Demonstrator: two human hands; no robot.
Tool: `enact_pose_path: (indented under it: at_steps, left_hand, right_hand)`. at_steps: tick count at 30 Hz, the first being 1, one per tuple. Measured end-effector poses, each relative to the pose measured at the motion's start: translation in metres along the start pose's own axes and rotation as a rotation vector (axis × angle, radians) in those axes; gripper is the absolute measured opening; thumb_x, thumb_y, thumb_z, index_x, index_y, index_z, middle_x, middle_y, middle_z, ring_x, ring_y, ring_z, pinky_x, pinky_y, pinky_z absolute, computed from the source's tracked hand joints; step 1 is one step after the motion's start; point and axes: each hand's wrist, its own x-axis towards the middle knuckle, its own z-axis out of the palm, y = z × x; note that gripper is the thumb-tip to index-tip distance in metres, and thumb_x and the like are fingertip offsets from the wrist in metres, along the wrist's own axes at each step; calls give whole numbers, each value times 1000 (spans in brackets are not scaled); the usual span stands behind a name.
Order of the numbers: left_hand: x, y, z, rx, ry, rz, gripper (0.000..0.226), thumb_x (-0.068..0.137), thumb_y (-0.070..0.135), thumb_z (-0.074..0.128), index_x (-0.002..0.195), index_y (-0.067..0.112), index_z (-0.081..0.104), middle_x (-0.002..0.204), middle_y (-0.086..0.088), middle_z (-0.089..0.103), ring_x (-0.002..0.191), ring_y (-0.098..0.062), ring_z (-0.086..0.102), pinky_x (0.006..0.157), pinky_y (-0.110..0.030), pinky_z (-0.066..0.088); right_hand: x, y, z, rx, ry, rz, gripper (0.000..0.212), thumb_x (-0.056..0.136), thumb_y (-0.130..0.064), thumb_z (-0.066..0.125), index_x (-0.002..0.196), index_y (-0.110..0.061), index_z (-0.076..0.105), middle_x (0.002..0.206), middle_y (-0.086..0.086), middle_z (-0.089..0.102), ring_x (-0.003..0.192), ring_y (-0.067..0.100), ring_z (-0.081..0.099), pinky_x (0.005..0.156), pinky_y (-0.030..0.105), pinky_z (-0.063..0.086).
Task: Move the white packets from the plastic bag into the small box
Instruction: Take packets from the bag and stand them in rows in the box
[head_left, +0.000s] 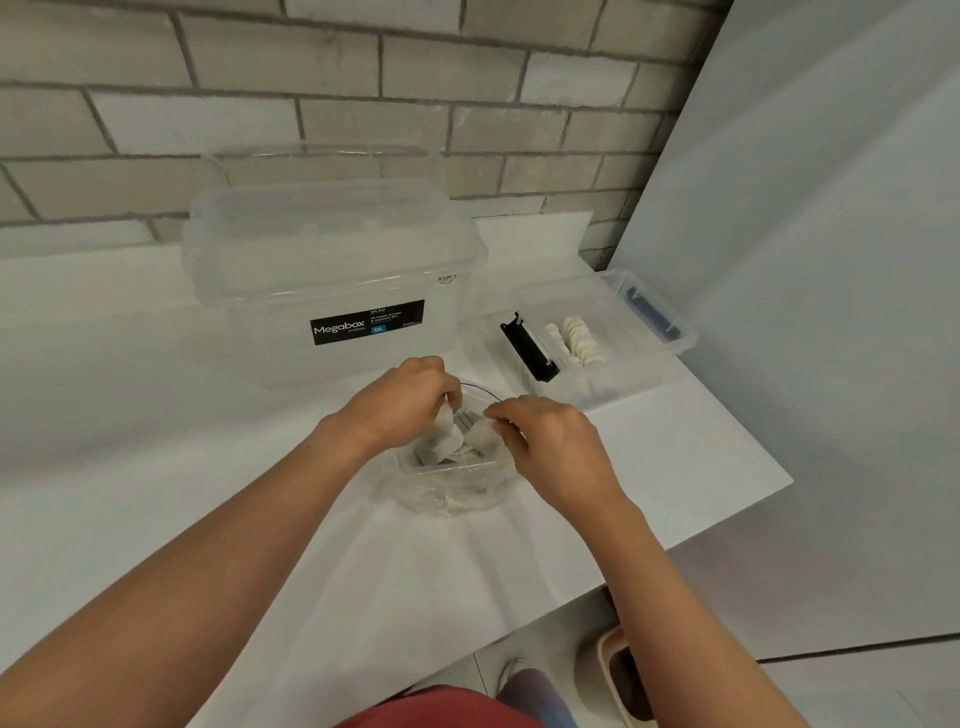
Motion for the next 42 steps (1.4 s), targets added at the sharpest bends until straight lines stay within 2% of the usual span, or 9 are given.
enact_pose_path:
  at_steps: [6,9,11,15,19,24,30,36,42]
  left_hand:
    - [-3,9,2,-55,87,8,32,97,7,45,108,24,71,98,6,56,98,-19,57,84,-35,50]
    - [-7,13,0,-92,143,0,28,96,8,51,106,23,72,94,8,63,92,-14,60,76,-22,47]
    - [-11,17,-2,-150,195,-33,24,95,8,58,104,25,73,94,12,68,84,-4,60,72,-11,44]
    - [-17,28,-8,-248,290,-72,23,93,10,65,98,31,74,90,20,70,79,0,65,76,-23,54]
    - [-17,40,-18,-301,349,-86,23,92,11,67,99,32,75,93,20,71,83,2,67,78,-22,54]
    - [-13,61,-30,-307,425,-101,25,91,8,69,100,30,75,93,19,71,85,3,67,78,-15,51]
    - [-15,85,-43,-327,505,-182,25,90,7,70,99,30,75,93,20,71,87,6,66,78,-4,48]
    - [-25,97,-46,-334,569,-277,28,88,8,71,95,34,75,93,23,72,85,5,68,77,-16,52]
    - [-30,100,-48,-342,583,-333,29,88,7,71,94,35,75,92,25,71,85,6,68,75,-10,51]
  right_hand:
    - [4,17,-12,105,-30,-41,15,92,-10,68,100,-20,77,92,-4,72,77,19,68,67,41,57]
    - [8,25,-31,125,-93,-28,16,93,-15,70,105,-23,76,96,-9,73,82,10,67,76,34,57]
    - [9,35,-53,175,-27,-10,15,91,-15,74,104,-21,78,96,-10,74,82,6,67,79,26,55]
    - [22,75,-99,212,132,34,12,88,-11,77,96,-20,79,91,-10,73,77,9,68,76,25,55]
    - [50,125,-132,100,169,72,12,89,-14,76,96,-23,78,91,-12,73,74,7,65,75,15,51]
    - [102,184,-140,-113,159,17,12,91,-12,69,96,-20,77,94,-2,73,77,21,67,71,39,56]
    - [160,224,-108,-407,-128,33,21,95,-15,54,99,-26,71,100,3,71,86,33,65,68,36,52]
    - [183,240,-59,-620,-423,-66,29,94,-7,51,108,-27,66,112,6,62,100,31,63,71,31,39]
    - [189,248,-36,-744,-500,-139,28,94,-6,52,112,-20,68,115,7,62,101,29,64,78,32,47]
